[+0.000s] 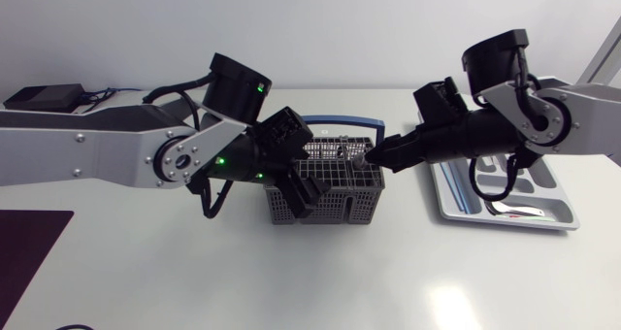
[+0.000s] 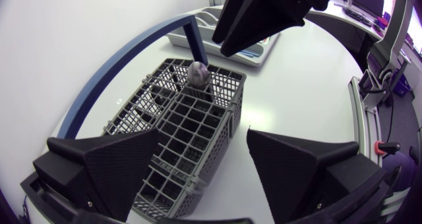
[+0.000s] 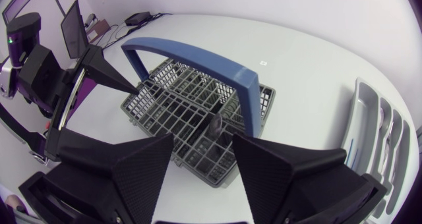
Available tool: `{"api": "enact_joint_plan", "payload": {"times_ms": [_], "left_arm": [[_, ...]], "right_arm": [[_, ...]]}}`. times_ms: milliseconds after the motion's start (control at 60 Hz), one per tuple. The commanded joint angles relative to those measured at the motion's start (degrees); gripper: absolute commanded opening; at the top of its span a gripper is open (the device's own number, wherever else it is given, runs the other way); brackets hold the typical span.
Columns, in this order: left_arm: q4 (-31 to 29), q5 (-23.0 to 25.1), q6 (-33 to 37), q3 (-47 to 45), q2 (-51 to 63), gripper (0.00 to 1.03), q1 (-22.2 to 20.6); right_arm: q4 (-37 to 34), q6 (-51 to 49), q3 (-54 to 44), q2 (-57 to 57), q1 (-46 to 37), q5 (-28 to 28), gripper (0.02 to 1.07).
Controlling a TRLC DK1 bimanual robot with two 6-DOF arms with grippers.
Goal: Unload the cutlery basket into the drawer organizer.
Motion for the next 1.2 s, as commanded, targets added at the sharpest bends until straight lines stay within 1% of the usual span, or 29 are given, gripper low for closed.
{"api": "enact_joint_plan", "payload": {"times_ms": [0, 83, 217, 450, 517, 567, 683, 767, 800, 817, 833, 1067, 1183], "left_arm": [[1.1, 0.63, 0.07, -1.61, 1.69, 0.98, 0.93], [1.36, 1.16, 0.15, -1.88, 1.78, 0.98, 2.08], [1.89, 1.68, 0.24, -2.67, 1.52, 0.98, 2.43], [2.42, 1.86, 0.51, -3.9, 0.9, 0.98, 2.69], [2.5, 1.86, 0.59, -4.07, 0.64, 0.98, 2.78], [2.5, 1.86, 0.77, -4.25, 0.46, 0.98, 2.87], [2.59, 1.86, 0.86, -4.51, 0.02, 0.98, 2.87], [2.5, 1.95, 0.95, -4.6, -0.06, 0.98, 2.87], [2.5, 1.95, 0.86, -4.69, -0.06, 0.98, 2.87], [2.5, 1.95, 0.95, -4.69, -0.06, 0.98, 2.87], [2.5, 1.95, 0.95, -4.69, -0.15, 0.98, 2.87], [2.59, 1.95, 0.86, -4.78, -0.24, 0.98, 2.87], [3.03, 1.95, 0.77, -4.95, -0.33, 0.98, 2.78]], "right_arm": [[1.48, 1.94, -1.59, 2.19, 1.59, 0.91, 0.64], [2.63, 1.94, -1.59, 3.16, 2.64, 2.14, 0.6], [4.38, 2.74, -0.71, 4.74, 3.35, 4.34, 0.58], [6.49, 4.14, 0.34, 7.82, 4.31, 5.92, 0.56], [7.46, 4.32, 0.34, 8.08, 4.75, 6.18, 0.48], [7.72, 4.41, 0.34, 8.26, 4.84, 6.27, 0.46], [8.95, 4.41, 0.69, 9.13, 5.19, 6.71, 0.34], [9.83, 4.41, 0.52, 9.22, 5.19, 6.89, 0.23], [10.1, 4.41, 0.43, 9.13, 5.19, 7.06, 0.16], [10.27, 4.41, 0.34, 9.05, 5.19, 7.06, 0.1], [10.27, 4.41, 0.34, 9.05, 5.19, 7.06, 0.08], [11.15, 4.93, -1.94, 5.44, 4.4, 6.8, 0.07], [11.77, 5.9, -3.26, 2.63, 3.7, 4.78, 0.07]]}}
